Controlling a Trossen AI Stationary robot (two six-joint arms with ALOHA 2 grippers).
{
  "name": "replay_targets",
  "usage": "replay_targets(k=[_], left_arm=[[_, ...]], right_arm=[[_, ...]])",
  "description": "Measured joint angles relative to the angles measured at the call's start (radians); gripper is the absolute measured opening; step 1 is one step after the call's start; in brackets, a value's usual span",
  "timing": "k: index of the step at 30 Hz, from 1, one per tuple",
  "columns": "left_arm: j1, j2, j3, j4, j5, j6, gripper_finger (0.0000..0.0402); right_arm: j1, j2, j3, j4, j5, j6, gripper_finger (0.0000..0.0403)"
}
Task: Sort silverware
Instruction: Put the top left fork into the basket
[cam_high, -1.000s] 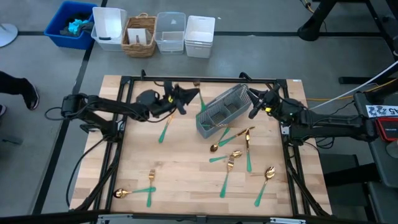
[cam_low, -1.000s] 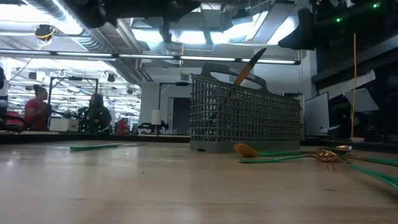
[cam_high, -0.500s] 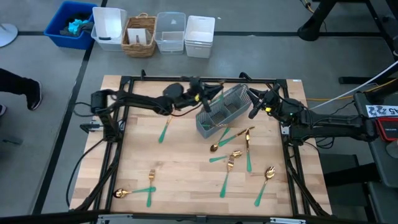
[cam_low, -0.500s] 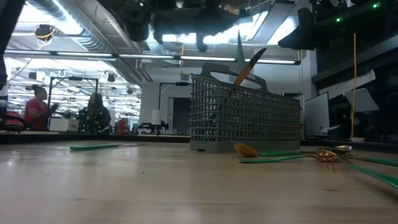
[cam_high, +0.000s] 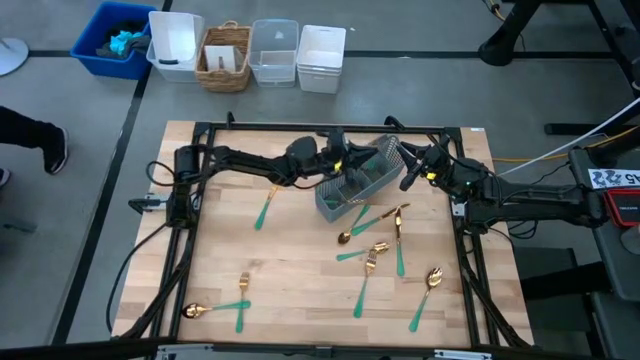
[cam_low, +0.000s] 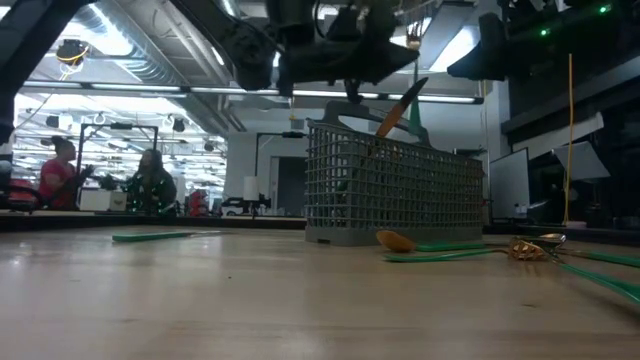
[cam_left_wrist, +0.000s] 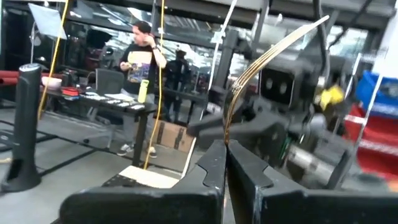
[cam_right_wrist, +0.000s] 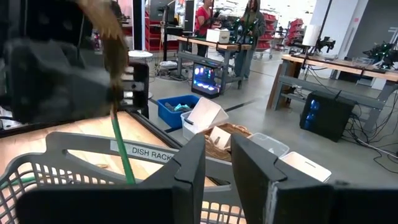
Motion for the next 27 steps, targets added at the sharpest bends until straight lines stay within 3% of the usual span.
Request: replay_targets(k=[9,27], left_arm=[[-0.006,0.034,0.012,-0.059,0.000,0.101,0.0000],[-0.013,0.034,0.011,-0.136,0.000,0.156,0.0018]], right_arm=[[0.000,0.030,0.000,-0.005,0.000,0.000,0.0081],[0.000,0.203,0.000,0.019,0.000,0.000,0.0081]])
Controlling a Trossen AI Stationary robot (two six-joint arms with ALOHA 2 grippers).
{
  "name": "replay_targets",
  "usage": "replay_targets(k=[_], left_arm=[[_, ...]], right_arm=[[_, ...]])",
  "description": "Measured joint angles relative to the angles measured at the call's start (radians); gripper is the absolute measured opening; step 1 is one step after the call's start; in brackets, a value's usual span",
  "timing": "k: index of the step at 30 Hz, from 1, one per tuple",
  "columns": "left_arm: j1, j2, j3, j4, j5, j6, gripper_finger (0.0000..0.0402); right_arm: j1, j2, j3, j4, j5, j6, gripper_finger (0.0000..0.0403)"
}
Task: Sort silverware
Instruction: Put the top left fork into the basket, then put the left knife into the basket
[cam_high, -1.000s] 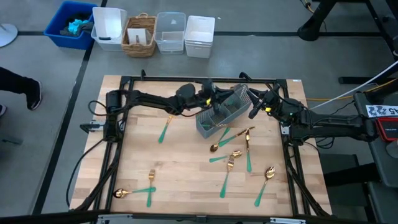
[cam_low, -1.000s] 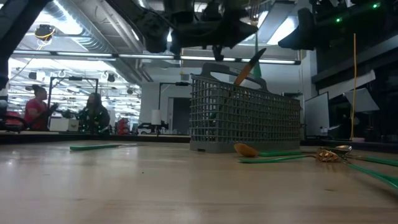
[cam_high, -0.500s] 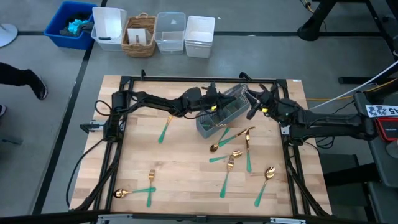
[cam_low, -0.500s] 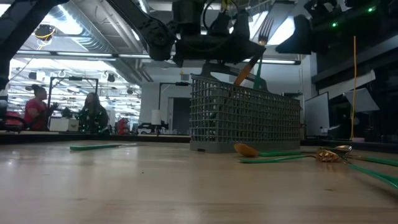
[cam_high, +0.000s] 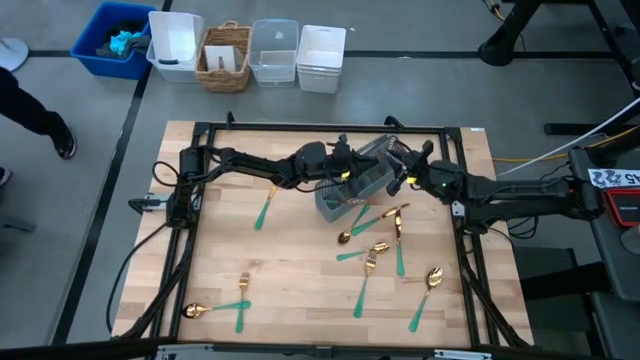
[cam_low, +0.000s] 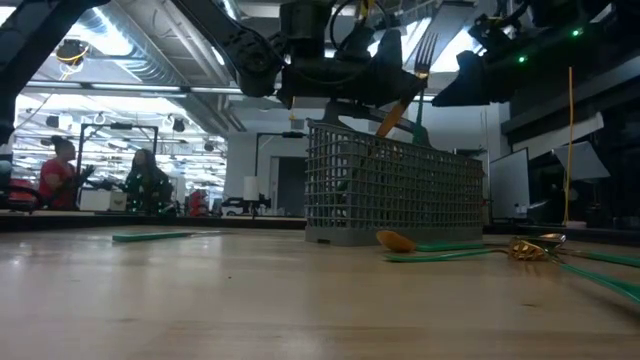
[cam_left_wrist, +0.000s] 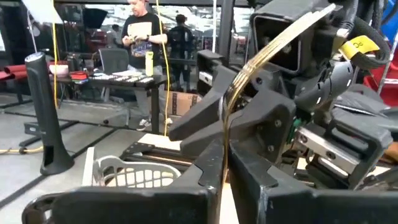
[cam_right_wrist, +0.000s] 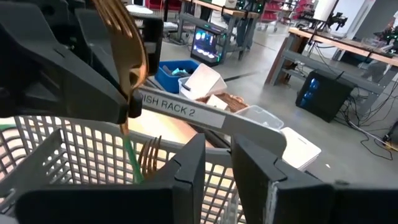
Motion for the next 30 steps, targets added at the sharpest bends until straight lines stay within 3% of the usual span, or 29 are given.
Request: replay_targets(k=[20,30], left_arm=[[-0.014,-0.001,0.000,-0.018,-0.001,0.041,0.0085],[-0.015,-0.046,-0.001,-0.031,-0.001,0.042,0.0090]], right_arm=[[0.000,0.033,0.000,0.005,0.000,0.000,0.0081],[0.000,0.033,0.000,0.003,0.005,0.000,0.0081]])
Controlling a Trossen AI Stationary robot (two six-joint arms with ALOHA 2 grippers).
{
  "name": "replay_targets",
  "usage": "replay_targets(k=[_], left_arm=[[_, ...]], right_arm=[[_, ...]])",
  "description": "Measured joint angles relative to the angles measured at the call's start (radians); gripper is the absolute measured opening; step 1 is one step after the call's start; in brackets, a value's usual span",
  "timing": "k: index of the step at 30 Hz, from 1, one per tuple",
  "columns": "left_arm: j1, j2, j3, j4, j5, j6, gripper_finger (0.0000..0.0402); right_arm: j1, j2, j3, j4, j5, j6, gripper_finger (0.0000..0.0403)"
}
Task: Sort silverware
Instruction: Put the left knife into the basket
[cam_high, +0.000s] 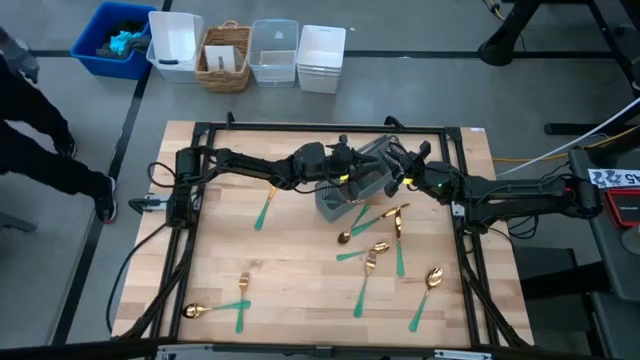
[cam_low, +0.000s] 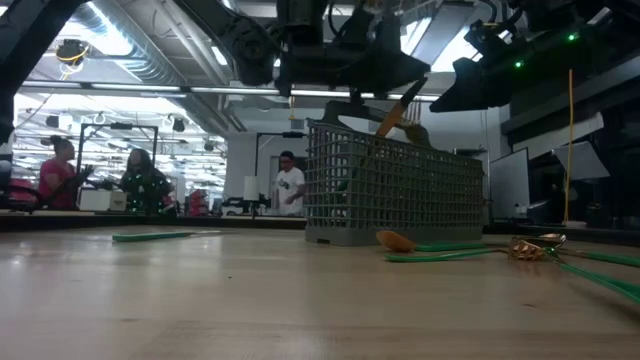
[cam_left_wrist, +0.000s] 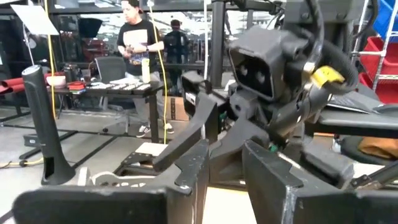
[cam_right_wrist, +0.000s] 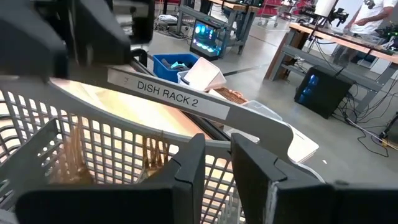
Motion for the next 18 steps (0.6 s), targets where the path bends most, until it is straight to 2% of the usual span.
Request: replay_targets(k=[4,9,14,18], left_arm=[[-0.005,-0.079,0.000,-0.136,0.000,0.011,0.0090],[-0.006,-0.237,0.000,-0.533,-0.004,-0.006,0.0090],[-0.012,-0.413,0.000,-0.980,-0.035,-0.136,0.0090],[-0.032,-0.505,0.000,-1.317,-0.104,-0.322,0.0090]], right_arm=[[0.000,0.000,0.000,-0.002,0.002,0.000,0.0081],[0.000,-0.001,0.000,-0.008,0.005,-0.003,0.0081],[0.000,-0.001,0.000,-0.018,0.005,-0.004,0.0081],[0.000,-0.002,0.000,-0.022,0.005,-0.004,0.0081]])
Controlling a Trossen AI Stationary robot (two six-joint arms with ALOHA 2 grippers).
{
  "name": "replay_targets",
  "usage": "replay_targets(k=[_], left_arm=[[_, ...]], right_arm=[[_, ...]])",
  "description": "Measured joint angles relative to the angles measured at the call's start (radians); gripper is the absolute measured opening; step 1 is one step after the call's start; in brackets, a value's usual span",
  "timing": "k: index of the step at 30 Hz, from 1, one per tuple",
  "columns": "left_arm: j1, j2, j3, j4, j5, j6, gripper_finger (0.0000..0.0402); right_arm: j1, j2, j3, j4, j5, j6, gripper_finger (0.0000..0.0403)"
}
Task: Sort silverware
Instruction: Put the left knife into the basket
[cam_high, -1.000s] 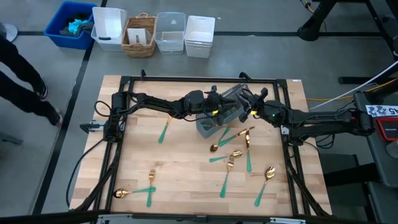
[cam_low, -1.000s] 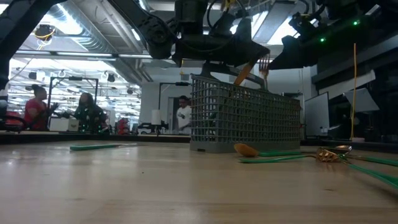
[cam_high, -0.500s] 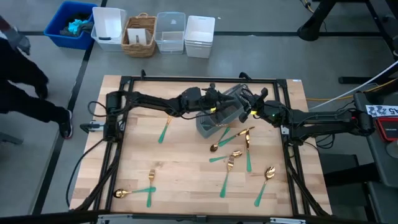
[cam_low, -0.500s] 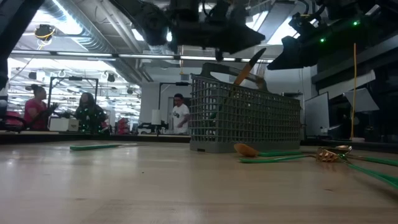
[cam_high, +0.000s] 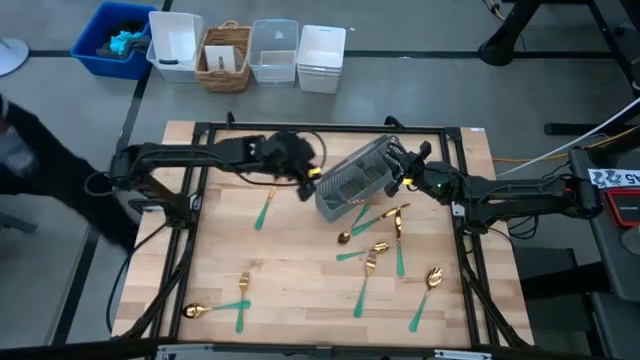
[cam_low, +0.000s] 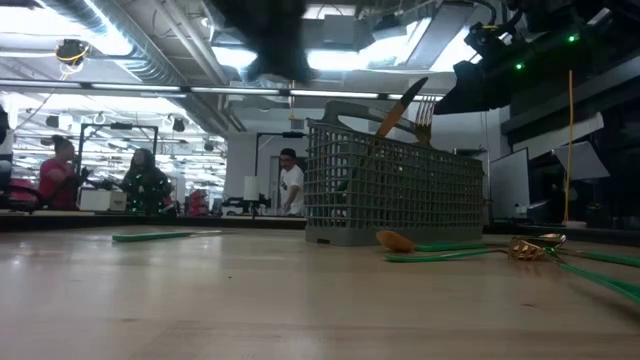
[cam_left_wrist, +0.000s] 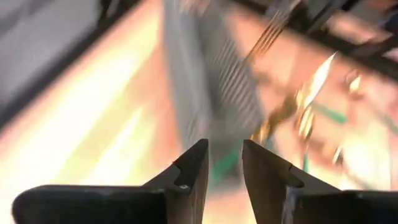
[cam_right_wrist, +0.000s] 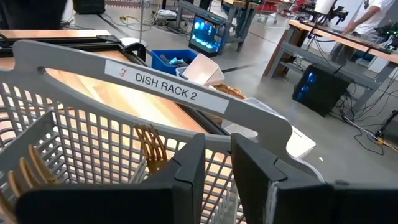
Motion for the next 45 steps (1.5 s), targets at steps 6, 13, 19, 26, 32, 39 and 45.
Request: replay_targets(k=[6,13,19,26,32,39,45], left_arm=[[-0.057,-0.019,-0.013,-0.380,-0.095,-0.275,0.0090],[-0.084,-0.013,-0.131,-0.440,-0.113,-0.428,0.0090],[-0.084,-0.013,-0.251,-0.409,-0.106,-0.527,0.0090],[-0.083,-0.013,-0.369,-0.294,-0.105,-0.568,0.0090],[-0.075,-0.013,-0.444,-0.193,-0.114,-0.569,0.0090],[-0.041,-0.007,-0.518,-0.096,-0.120,-0.566,0.0090],[-0.013,-0.006,-0.553,-0.053,-0.146,-0.566,0.0090]], right_arm=[[0.000,-0.001,0.000,0.001,0.000,0.000,0.0081],[0.000,-0.037,0.000,-0.019,-0.057,0.000,0.0081],[0.000,-0.151,0.000,-0.108,-0.186,0.005,0.0081],[0.000,-0.303,0.001,-0.171,-0.355,0.039,0.0081],[0.000,-0.401,0.001,-0.169,-0.574,0.111,0.0081],[0.001,-0.427,0.001,-0.171,-0.809,0.185,0.0081],[0.000,-0.426,0.001,-0.170,-0.854,0.216,0.0081]])
